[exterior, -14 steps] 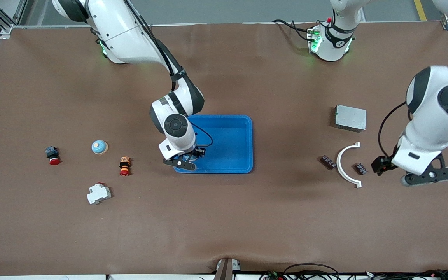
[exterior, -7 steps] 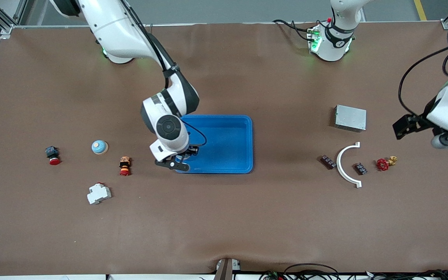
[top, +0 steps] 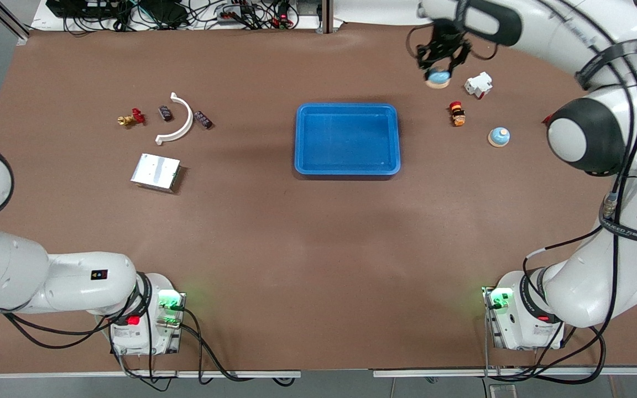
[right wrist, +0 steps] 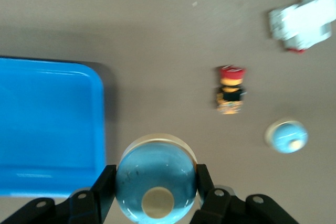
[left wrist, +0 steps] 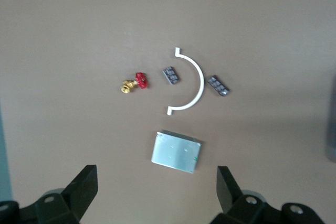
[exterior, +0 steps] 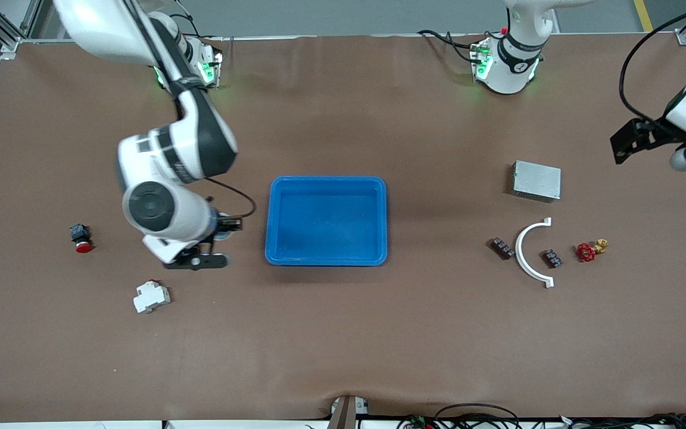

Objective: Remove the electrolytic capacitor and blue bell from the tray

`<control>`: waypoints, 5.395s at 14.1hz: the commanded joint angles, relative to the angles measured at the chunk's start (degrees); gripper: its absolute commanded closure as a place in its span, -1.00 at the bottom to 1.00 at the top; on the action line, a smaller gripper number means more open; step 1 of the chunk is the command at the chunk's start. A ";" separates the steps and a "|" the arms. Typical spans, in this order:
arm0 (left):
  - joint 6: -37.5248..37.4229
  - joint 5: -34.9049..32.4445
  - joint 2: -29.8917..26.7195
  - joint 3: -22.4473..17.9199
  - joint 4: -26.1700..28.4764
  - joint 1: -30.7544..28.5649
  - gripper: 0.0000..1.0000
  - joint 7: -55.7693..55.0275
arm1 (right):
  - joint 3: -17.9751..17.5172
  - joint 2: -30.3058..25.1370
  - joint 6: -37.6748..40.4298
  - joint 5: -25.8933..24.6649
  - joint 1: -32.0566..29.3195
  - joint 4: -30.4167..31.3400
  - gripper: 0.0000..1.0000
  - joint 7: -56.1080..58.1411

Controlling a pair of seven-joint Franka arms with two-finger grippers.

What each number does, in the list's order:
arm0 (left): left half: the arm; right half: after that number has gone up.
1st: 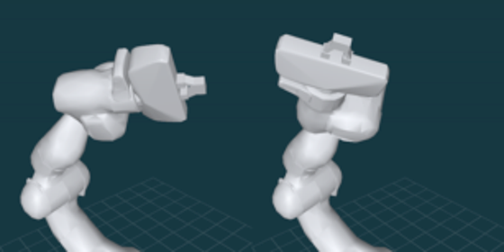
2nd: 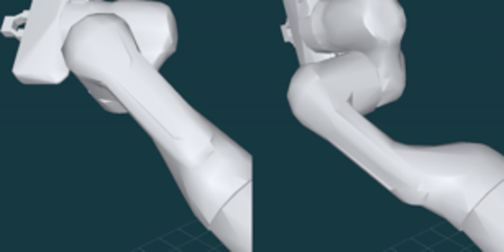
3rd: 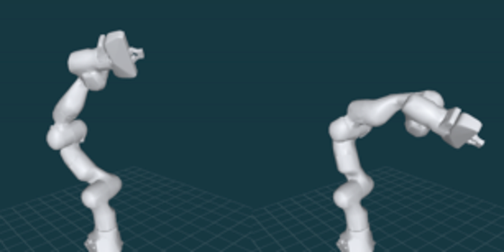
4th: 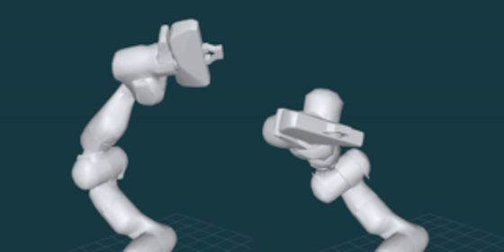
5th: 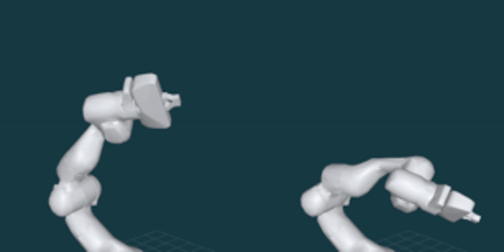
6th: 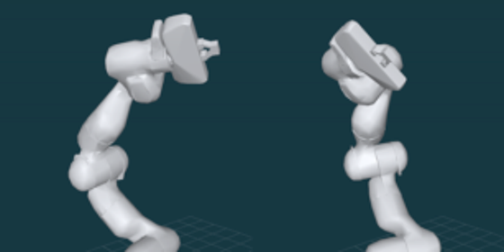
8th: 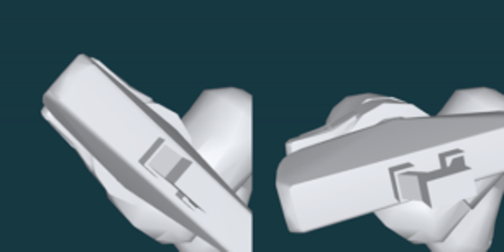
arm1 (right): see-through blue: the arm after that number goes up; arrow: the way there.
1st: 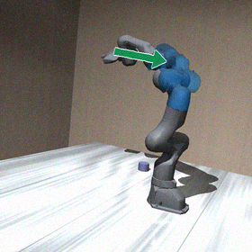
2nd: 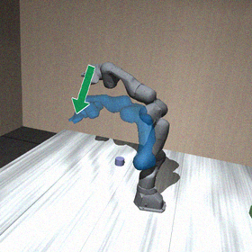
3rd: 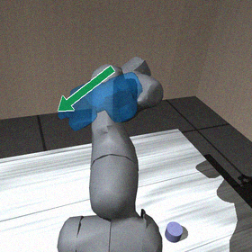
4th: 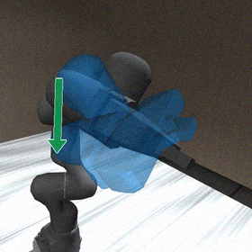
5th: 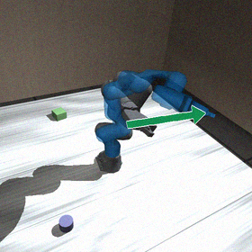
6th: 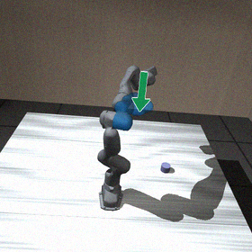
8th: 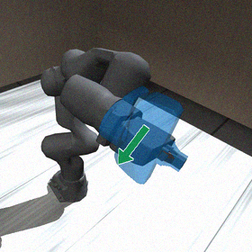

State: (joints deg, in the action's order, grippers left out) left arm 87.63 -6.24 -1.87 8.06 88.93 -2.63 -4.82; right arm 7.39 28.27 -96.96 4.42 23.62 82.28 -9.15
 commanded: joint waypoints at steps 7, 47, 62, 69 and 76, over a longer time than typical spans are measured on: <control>-3.78 4.40 -5.86 -1.91 2.39 0.26 -1.00 0.52 | -0.80 -0.94 -0.24 -3.45 -19.82 -0.36 0.82 38.11; -5.89 5.10 -6.65 0.55 2.39 0.35 -1.00 -0.45 | -1.59 13.06 -13.39 -1.52 -28.11 -0.45 -1.00 54.81; -5.80 5.89 -7.27 0.38 2.22 0.17 -1.00 -0.45 | -1.24 -0.49 13.37 -1.17 -20.90 -12.48 -1.00 14.77; -6.15 5.89 -7.71 0.03 2.48 0.08 -1.00 0.08 | -0.89 -3.82 11.96 -1.96 -20.72 -14.26 -1.00 14.68; -5.89 5.71 -7.80 -0.06 1.43 -0.01 -1.00 0.43 | -0.98 -22.25 10.05 -3.61 -20.37 6.88 -1.00 13.46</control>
State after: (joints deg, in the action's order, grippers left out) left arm 81.94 -1.73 -8.71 8.03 90.66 -2.31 -4.86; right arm 6.74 14.44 -84.04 2.36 3.09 78.58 5.88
